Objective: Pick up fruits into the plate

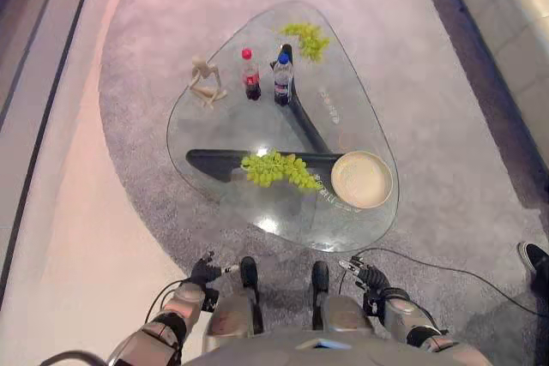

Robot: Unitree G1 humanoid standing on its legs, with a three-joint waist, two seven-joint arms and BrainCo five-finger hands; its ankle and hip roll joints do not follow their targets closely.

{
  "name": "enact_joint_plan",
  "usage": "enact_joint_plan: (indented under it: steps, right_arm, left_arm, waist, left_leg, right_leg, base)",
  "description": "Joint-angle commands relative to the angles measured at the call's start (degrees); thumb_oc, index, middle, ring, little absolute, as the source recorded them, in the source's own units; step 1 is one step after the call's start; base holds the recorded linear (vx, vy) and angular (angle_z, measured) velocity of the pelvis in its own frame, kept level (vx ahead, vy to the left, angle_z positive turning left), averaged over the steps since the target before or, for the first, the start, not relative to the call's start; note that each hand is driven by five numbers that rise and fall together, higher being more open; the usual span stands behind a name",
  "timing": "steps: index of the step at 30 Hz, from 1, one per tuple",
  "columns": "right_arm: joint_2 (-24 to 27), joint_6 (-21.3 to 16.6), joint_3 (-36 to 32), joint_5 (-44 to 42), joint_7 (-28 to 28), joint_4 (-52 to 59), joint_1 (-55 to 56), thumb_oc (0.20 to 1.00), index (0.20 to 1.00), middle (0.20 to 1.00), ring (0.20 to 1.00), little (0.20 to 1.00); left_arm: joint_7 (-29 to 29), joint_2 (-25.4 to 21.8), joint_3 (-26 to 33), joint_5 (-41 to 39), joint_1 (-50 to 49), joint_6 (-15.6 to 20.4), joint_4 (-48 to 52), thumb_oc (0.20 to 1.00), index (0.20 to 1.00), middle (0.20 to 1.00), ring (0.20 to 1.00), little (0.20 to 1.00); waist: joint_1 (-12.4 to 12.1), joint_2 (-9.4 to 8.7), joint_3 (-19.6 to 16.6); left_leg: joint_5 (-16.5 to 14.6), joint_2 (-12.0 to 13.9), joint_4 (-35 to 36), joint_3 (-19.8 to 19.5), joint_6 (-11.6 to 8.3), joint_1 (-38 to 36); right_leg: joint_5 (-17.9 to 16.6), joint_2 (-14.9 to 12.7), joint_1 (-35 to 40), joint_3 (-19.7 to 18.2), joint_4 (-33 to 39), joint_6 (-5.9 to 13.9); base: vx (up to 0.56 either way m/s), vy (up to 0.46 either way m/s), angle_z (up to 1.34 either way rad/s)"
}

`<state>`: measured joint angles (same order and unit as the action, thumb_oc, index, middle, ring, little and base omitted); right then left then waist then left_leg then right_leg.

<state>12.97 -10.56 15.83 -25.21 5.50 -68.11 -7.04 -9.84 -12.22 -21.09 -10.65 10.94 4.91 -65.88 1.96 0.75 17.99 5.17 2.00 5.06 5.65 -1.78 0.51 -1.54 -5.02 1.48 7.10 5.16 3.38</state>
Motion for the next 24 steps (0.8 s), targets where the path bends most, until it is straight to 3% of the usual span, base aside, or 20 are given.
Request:
enact_joint_plan:
  steps: [1, 11, 19, 24]
  right_arm:
    - [1.11, -0.94, 1.63, -2.11, -0.03, 2.18, -1.83, 1.0, 1.0, 1.0, 1.0, 1.0]
    - [1.81, -1.03, 1.56, -1.7, 0.6, 1.24, -1.83, 1.0, 1.0, 1.0, 1.0, 1.0]
    - [3.19, -0.45, 2.24, -1.64, 1.06, 2.08, -2.08, 1.0, 1.0, 1.0, 1.0, 1.0]
    - [5.1, 0.71, 2.75, -1.34, 1.14, 4.17, -2.57, 1.0, 1.0, 1.0, 1.0, 1.0]
  left_arm:
    - [-0.89, 0.57, -2.79, -0.19, 3.01, 2.47, -1.02, 1.0, 1.0, 1.0, 1.0, 1.0]
    - [-1.68, 0.18, -3.42, 2.97, 3.44, 2.06, -1.22, 1.0, 1.0, 1.0, 1.0, 1.0]
    - [-7.61, -1.91, -6.49, 11.01, 5.7, 1.88, 3.75, 1.0, 1.0, 1.0, 1.0, 1.0]
    - [-12.54, -5.01, -8.81, 17.16, 8.63, -0.42, 10.85, 1.0, 1.0, 1.0, 1.0, 1.0]
  waist:
    - [-0.07, -0.1, 1.98]
    - [0.2, 0.08, 2.47]
    - [0.78, 0.72, 2.53]
    - [1.36, 1.77, 3.43]
  left_leg:
    - [-5.76, -0.32, -0.63, -1.7, -0.16, -2.23]
    - [-5.9, -0.38, -1.24, -2.16, -0.27, -1.91]
    - [-6.36, -0.58, -2.23, -2.48, -0.31, -1.89]
    - [-6.55, -0.99, -2.8, -2.53, -0.27, -1.48]
  right_leg:
    - [-2.79, -2.45, -4.1, -2.04, -2.44, 2.94]
    - [-2.1, -2.24, -4.62, -2.16, -3.49, 2.52]
    - [-1.39, -2.45, -4.88, -2.34, -4.76, 2.44]
    - [-1.3, -2.85, -5.56, -2.8, -5.4, 2.53]
  base:
    - [0.29, 0.036, -0.23]
    - [0.04, -0.005, 0.0]
    - [0.05, 0.023, 0.0]
    - [0.03, 0.076, -0.02]
